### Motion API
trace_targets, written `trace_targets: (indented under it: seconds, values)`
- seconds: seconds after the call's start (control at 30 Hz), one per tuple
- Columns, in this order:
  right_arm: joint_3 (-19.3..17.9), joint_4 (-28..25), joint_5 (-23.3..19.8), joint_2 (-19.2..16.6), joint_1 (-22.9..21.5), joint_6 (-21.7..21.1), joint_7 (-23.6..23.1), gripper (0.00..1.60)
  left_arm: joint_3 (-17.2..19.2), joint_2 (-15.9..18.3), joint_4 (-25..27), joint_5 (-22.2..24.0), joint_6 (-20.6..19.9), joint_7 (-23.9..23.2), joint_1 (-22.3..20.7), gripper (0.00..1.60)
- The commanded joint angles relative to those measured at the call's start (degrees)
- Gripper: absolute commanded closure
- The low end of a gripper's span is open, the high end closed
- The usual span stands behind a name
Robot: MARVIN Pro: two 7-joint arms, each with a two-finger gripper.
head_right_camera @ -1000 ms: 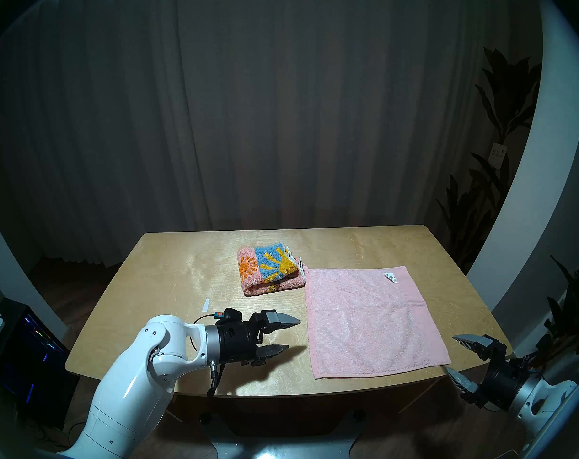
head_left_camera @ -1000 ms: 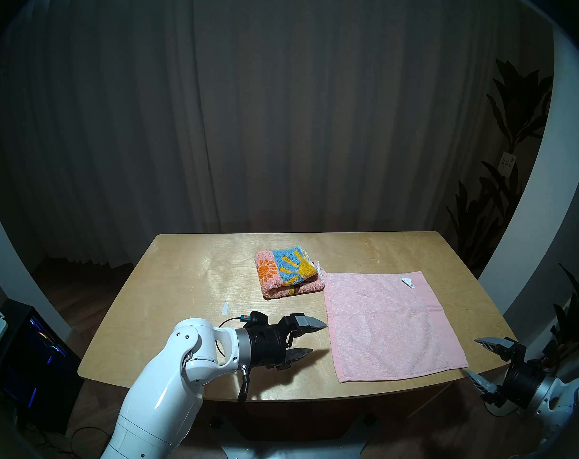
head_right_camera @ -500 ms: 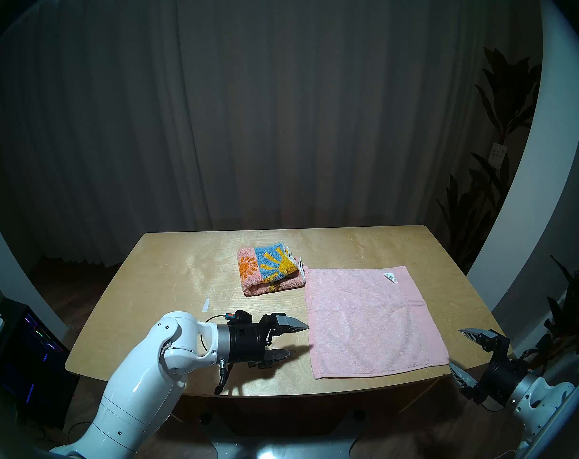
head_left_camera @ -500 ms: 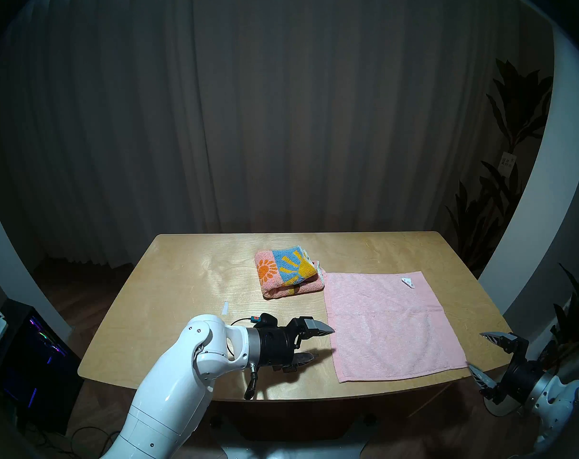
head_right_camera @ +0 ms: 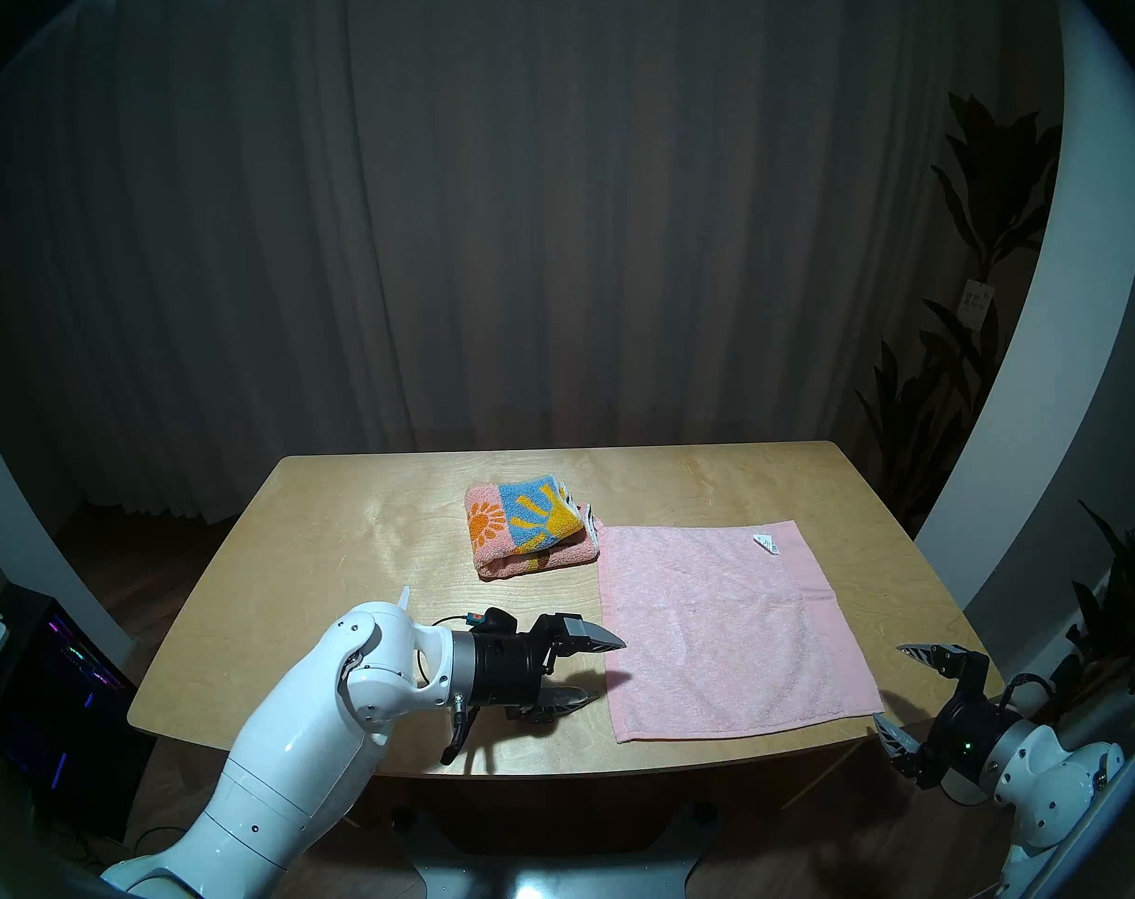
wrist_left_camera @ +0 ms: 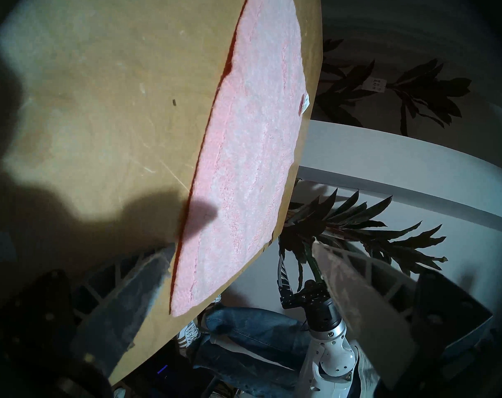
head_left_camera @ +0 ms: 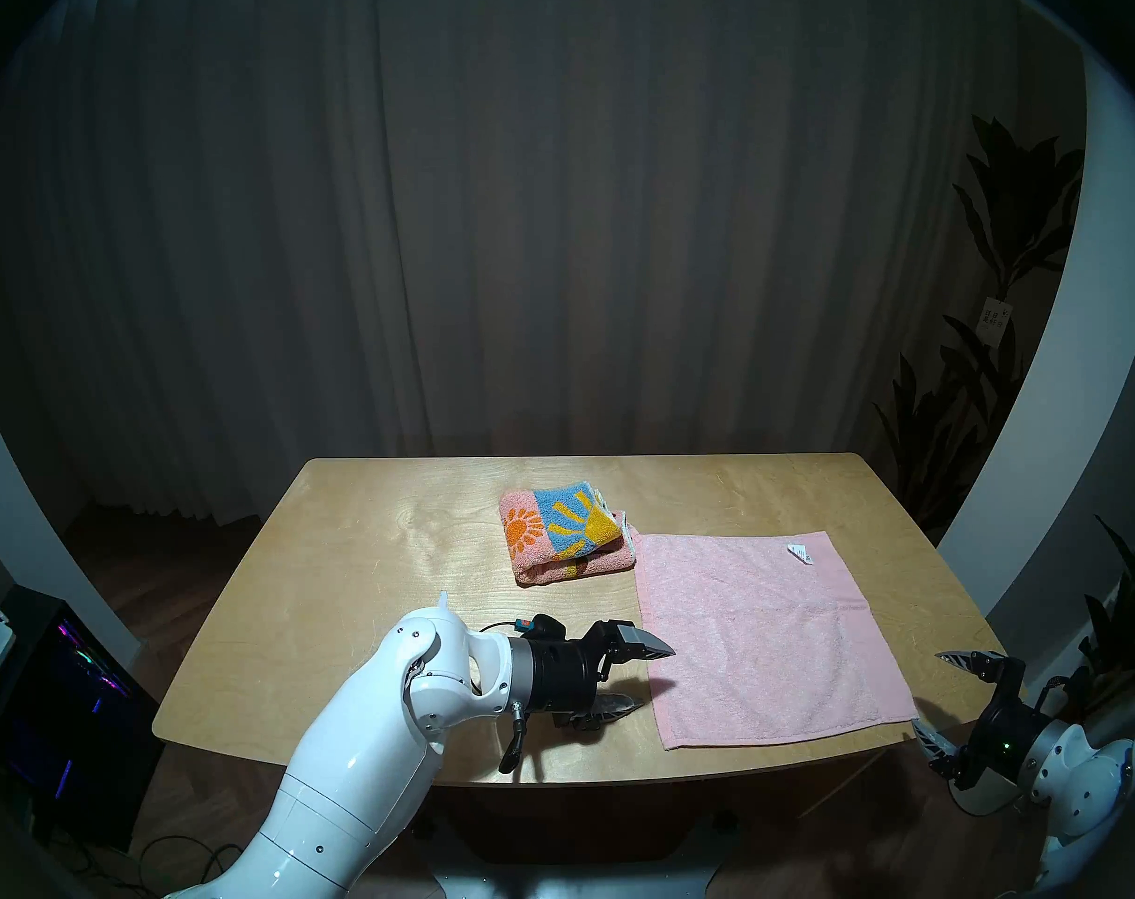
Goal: Fold each towel twice and stack them on table
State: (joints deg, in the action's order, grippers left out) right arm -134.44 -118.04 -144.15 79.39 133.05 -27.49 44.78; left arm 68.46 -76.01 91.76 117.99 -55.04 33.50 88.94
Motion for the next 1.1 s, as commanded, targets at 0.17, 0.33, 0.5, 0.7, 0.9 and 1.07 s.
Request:
trace_targets:
  seconds: [0.17,0.33,0.5,0.7,0.9,1.07]
  values:
    - [-0.5,-0.9,-7.4,-4.0,-2.9,10.3,10.8,0.00,-2.9,-0.3,-1.5,5.1,0.0,3.6,-4.6,0.00]
    - [-0.2,-0.9,-10.6,-6.1,-4.1,15.1,16.2,0.00,-4.2,0.2,-2.6,8.4,0.0,6.0,-6.1,0.00]
    - [-0.3,-0.6,-14.2,-8.2,-6.0,19.5,22.1,0.00,-5.7,1.1,-3.9,12.9,0.0,9.3,-8.1,0.00]
    - [-4.2,-3.9,-17.1,-10.8,-5.9,18.4,25.8,0.00,-7.1,2.4,-5.2,18.5,0.0,13.0,-10.1,0.00]
    - [-7.0,-8.2,-17.0,-11.4,-4.6,12.4,26.2,0.00,-8.7,3.5,-6.2,24.3,0.0,16.7,-11.8,0.00]
    - [-4.8,-9.7,-12.5,-8.0,-1.3,5.5,22.0,0.00,-11.0,5.9,-7.0,31.4,0.0,19.8,-13.5,0.00]
